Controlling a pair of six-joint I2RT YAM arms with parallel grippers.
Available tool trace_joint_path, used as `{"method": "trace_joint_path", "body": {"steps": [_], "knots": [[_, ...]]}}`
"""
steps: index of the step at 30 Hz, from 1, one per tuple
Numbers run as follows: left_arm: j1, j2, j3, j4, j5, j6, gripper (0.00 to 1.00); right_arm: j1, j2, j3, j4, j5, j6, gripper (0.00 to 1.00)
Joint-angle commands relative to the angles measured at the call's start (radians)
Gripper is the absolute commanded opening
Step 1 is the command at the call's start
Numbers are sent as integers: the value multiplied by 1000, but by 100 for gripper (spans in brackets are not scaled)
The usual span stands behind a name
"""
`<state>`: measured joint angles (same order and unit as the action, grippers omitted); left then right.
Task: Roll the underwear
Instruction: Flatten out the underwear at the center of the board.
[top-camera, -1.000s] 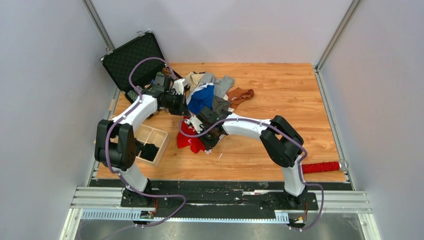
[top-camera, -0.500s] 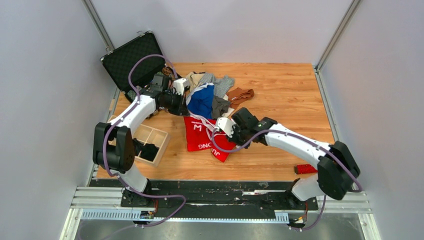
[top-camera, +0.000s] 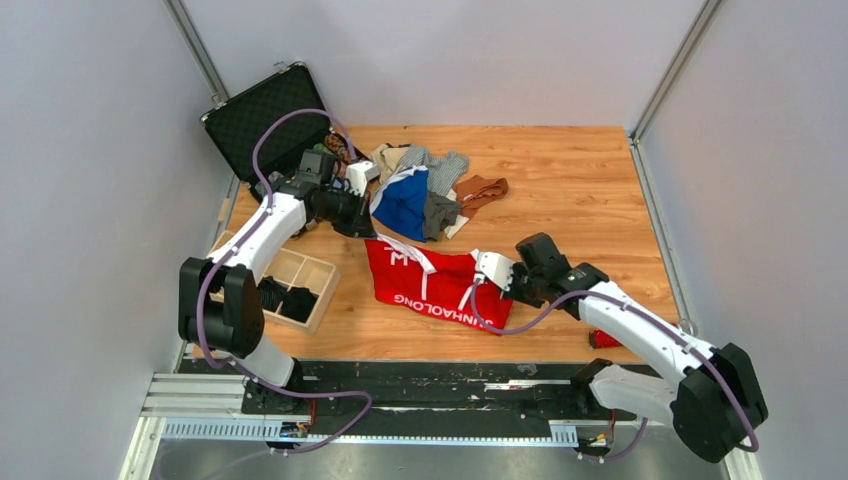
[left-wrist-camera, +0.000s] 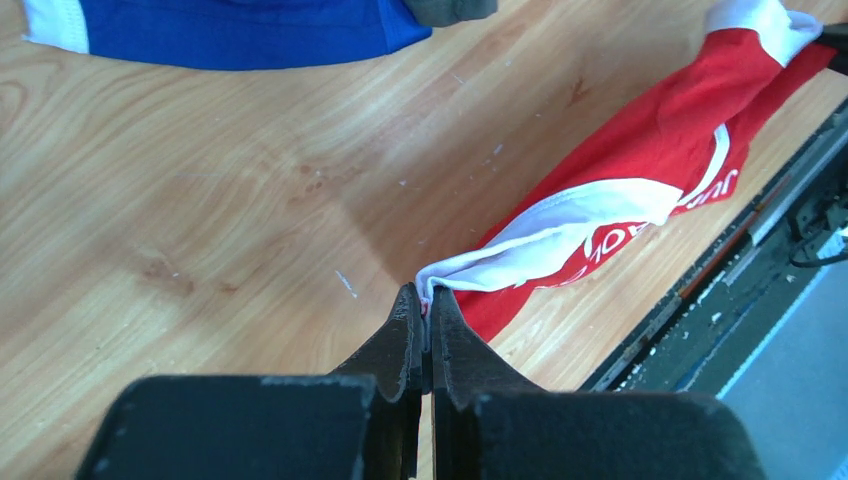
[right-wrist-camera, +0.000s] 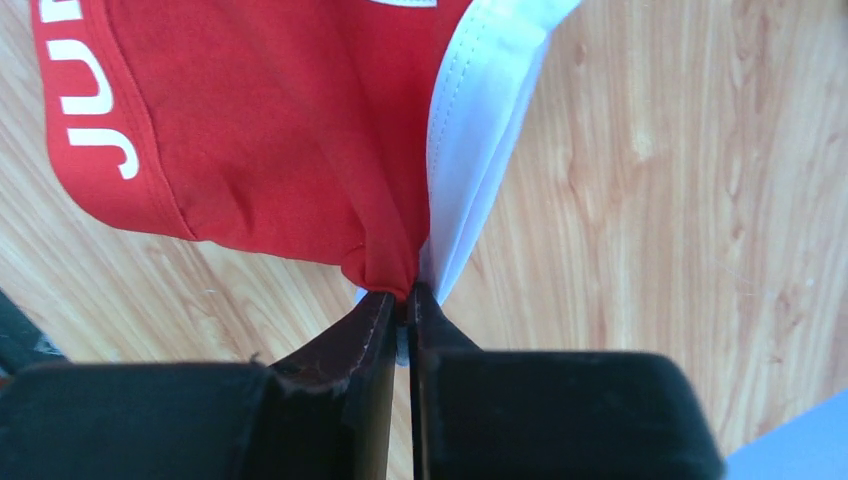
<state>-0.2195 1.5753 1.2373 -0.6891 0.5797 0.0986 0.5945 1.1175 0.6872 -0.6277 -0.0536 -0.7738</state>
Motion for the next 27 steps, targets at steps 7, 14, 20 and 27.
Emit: {"method": "trace_joint_path", "body": {"steps": [7, 14, 20, 27], "knots": [[8, 53, 12, 56, 69, -79, 0, -106, 56, 42, 56, -2, 58, 29], [8, 153, 105, 38, -127, -85, 34, -145, 88, 203, -59, -153, 155, 37], [9, 21, 160, 2, -384, -82, 65, -135, 105, 306, -154, -457, 99, 42], [9, -188, -36, -149, -280, -196, 73, -36, 216, 350, -89, -509, 33, 48]]}}
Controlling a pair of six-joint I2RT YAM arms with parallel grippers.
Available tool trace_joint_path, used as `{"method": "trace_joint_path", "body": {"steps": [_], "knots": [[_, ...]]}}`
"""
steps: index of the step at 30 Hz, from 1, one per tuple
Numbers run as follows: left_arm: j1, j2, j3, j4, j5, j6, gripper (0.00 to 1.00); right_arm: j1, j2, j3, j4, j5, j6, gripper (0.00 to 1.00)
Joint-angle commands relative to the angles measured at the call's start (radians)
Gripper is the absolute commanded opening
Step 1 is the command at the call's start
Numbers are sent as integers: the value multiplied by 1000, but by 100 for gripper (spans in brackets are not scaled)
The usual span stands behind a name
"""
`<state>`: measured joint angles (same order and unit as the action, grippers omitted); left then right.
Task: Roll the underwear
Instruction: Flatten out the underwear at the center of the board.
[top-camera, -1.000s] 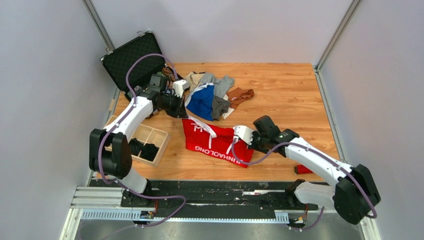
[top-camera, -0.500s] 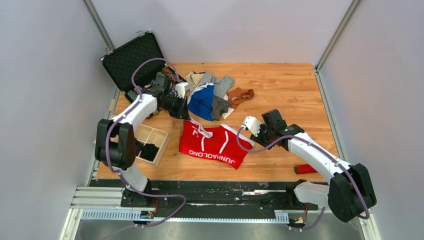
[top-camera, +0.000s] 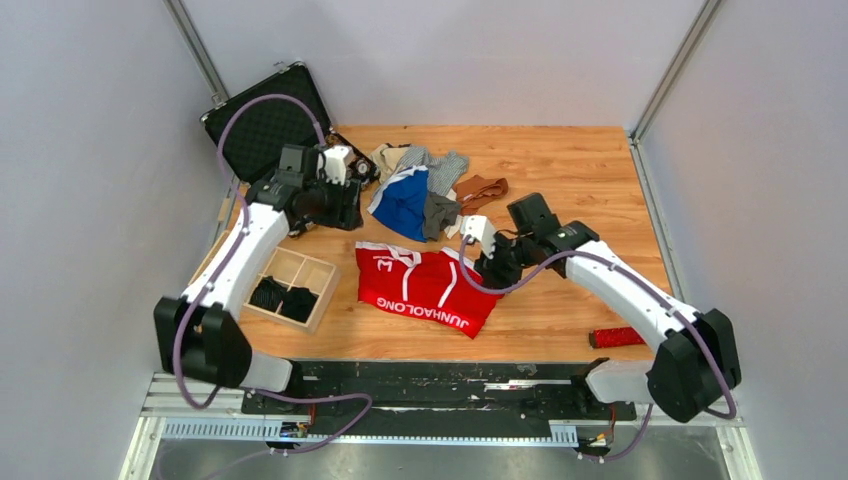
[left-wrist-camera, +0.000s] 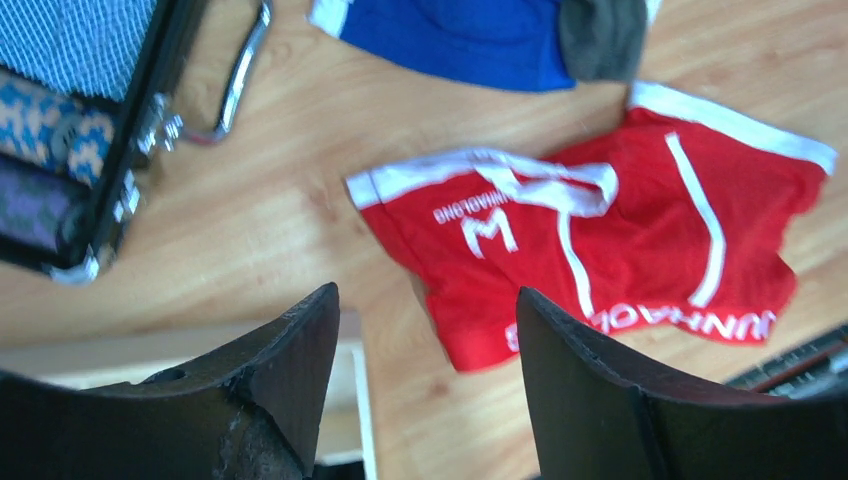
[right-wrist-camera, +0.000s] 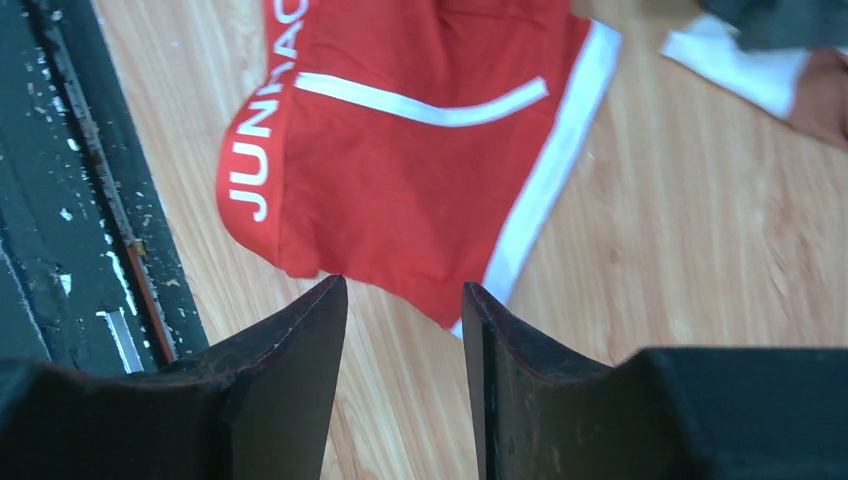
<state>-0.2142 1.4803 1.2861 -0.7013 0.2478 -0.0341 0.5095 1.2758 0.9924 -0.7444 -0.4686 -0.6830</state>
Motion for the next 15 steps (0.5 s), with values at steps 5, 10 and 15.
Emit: {"method": "trace_joint_path", "body": {"steps": [5, 10, 15], "knots": [[-17, -137, -183, -172, 131, -72, 77, 78, 238, 149, 176, -89, 5, 67], [-58, -130, -205, -152, 160, -102, 74, 78, 469, 296, 213, -70, 31, 83], [-63, -115, -214, -135, 167, -123, 74, 35, 621, 361, 212, 28, 73, 75]]}}
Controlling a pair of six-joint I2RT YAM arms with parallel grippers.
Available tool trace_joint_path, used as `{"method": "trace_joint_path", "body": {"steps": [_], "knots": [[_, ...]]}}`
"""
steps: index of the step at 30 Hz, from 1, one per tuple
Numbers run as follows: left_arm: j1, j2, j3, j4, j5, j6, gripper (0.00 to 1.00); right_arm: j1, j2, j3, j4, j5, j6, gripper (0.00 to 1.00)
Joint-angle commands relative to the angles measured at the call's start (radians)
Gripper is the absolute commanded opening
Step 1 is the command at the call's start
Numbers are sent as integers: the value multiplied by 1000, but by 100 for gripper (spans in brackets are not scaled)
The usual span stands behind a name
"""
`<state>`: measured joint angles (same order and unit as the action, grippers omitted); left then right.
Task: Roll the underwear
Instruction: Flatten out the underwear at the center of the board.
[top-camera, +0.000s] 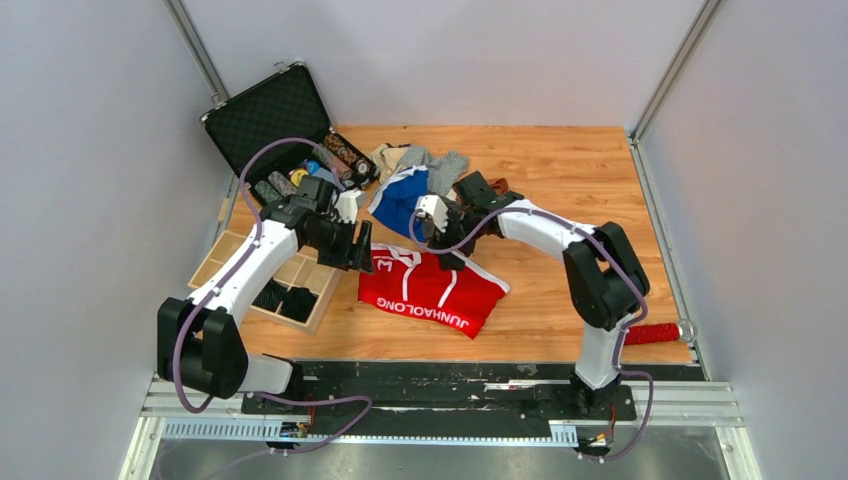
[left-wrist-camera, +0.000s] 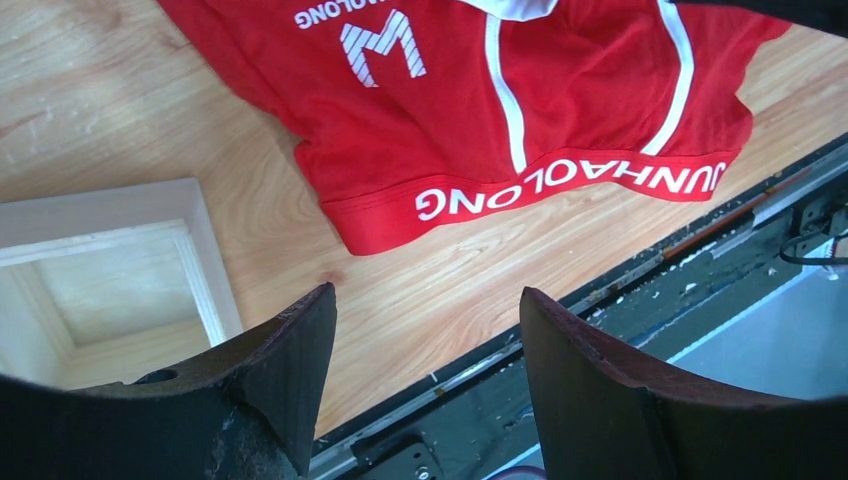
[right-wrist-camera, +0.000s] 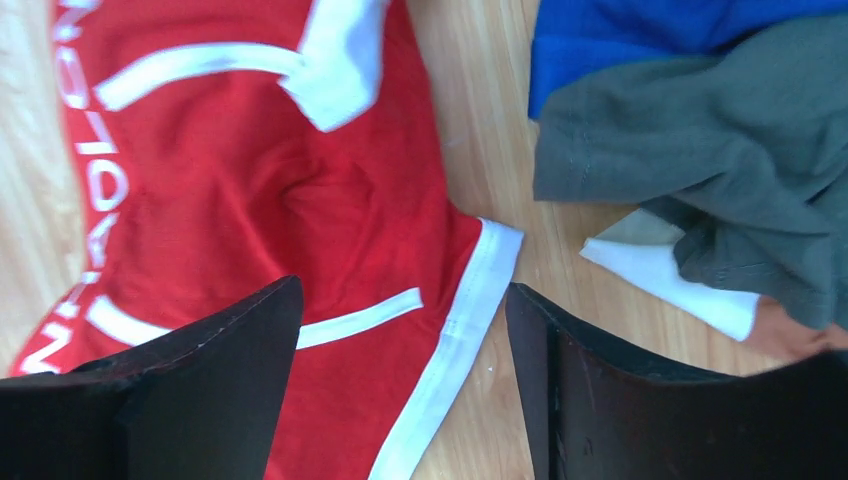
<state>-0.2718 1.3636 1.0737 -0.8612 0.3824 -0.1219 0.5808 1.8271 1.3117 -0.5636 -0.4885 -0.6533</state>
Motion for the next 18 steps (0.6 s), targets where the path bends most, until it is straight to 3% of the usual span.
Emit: {"method": "trace_joint_path", "body": {"steps": [1, 8, 12, 18], "knots": [[-6, 5, -8, 30, 39, -42, 75, -53, 66, 24, 31, 44, 48, 73], [-8, 57, -60, 119, 112, -105, 73, -115, -51, -226, 99, 171, 64, 51], [-35, 138, -29, 121, 116, -82, 72, -165, -225, -432, 67, 181, 71, 43], [-93, 260, 59, 88, -42, -92, 73, -118, -550, -602, -114, 44, 130, 40]]}}
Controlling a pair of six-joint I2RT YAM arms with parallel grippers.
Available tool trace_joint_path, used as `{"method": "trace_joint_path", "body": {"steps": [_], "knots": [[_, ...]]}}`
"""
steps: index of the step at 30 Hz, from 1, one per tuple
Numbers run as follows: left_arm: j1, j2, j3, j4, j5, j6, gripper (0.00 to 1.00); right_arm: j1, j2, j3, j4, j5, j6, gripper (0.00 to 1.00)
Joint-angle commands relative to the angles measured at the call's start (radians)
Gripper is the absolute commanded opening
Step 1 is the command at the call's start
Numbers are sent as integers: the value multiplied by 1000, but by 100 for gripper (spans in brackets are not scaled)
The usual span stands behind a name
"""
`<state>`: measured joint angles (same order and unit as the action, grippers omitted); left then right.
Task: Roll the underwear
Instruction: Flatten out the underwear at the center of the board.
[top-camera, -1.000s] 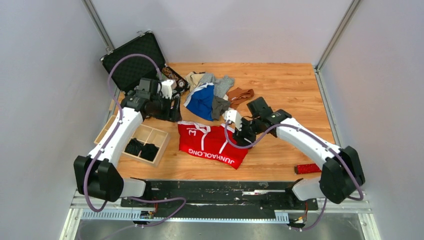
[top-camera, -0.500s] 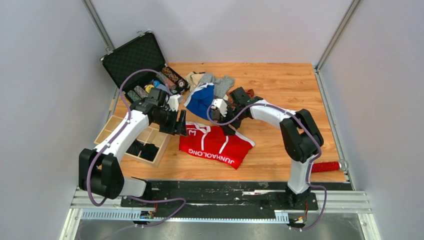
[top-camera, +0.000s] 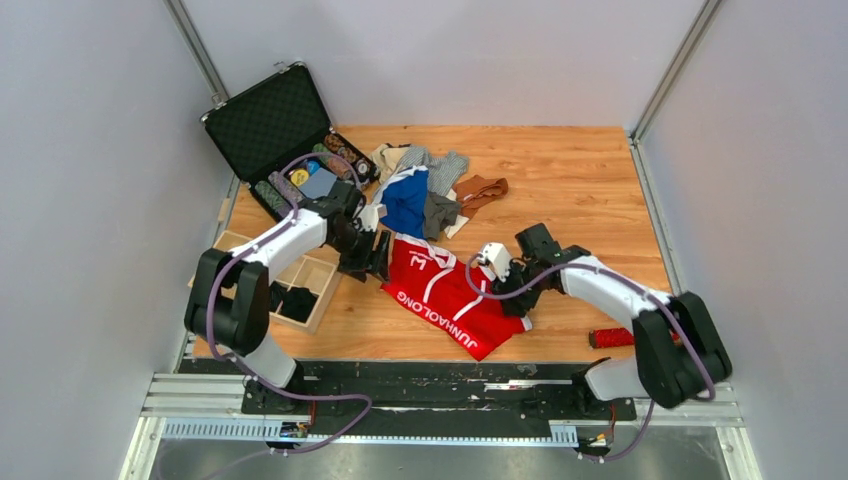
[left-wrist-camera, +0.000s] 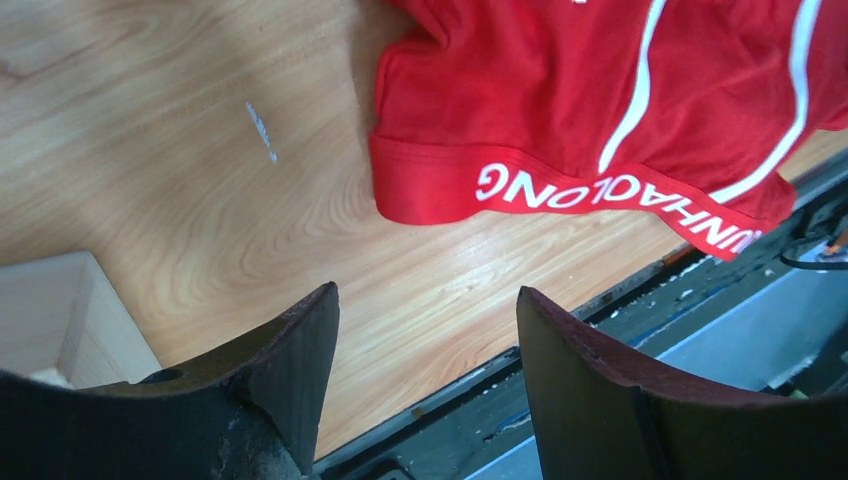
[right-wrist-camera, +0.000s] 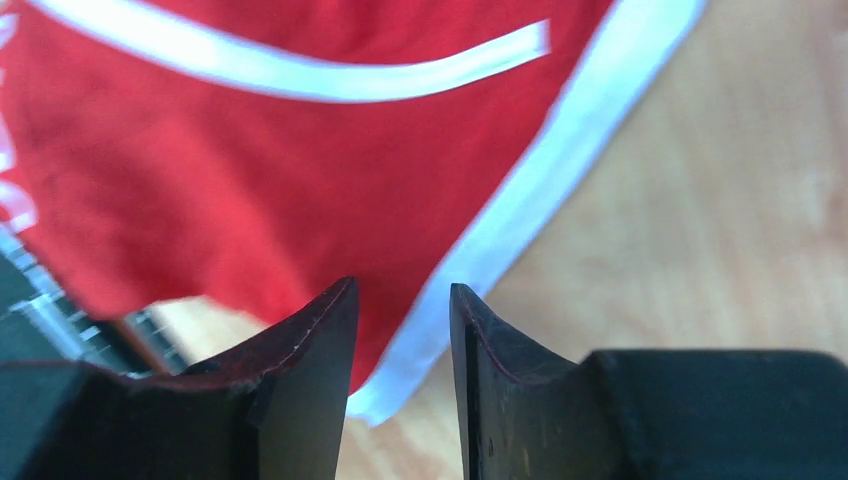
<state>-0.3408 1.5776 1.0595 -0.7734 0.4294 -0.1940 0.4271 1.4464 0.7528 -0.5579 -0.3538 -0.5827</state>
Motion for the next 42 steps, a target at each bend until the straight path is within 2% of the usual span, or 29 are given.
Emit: {"method": "trace_joint_path", "body": {"steps": [1, 4, 6, 10, 12, 15, 19, 23, 29, 32, 42], "knots": [[-25, 60, 76, -15, -113, -25, 73, 32, -200, -40, -143, -108, 75, 41], [-30, 129, 92, -18, -96, -23, 72, -9, -242, 4, -219, -195, 96, 47], [-36, 164, 111, -1, -86, -21, 70, -23, -248, 47, -229, -198, 86, 49], [-39, 167, 208, -20, -109, -6, 68, -25, -193, 214, -230, -221, -78, 51], [-33, 127, 262, -50, -140, 17, 68, -24, -113, 335, -250, -284, -193, 53], [30, 47, 306, -41, -117, 10, 70, 3, 36, 501, -279, -375, -353, 52], [92, -70, 396, -30, -125, 97, 73, 113, 271, 707, -294, -387, -493, 48], [143, -185, 413, -25, -179, 178, 77, 230, 480, 885, -294, -384, -529, 42], [387, -336, 312, -77, -170, 94, 77, 343, 705, 1121, -290, -409, -504, 40], [461, -386, 276, -113, -148, 87, 77, 377, 763, 1174, -290, -414, -508, 40], [488, -481, 229, -123, -117, 86, 77, 438, 833, 1096, -298, -320, -666, 41]]}}
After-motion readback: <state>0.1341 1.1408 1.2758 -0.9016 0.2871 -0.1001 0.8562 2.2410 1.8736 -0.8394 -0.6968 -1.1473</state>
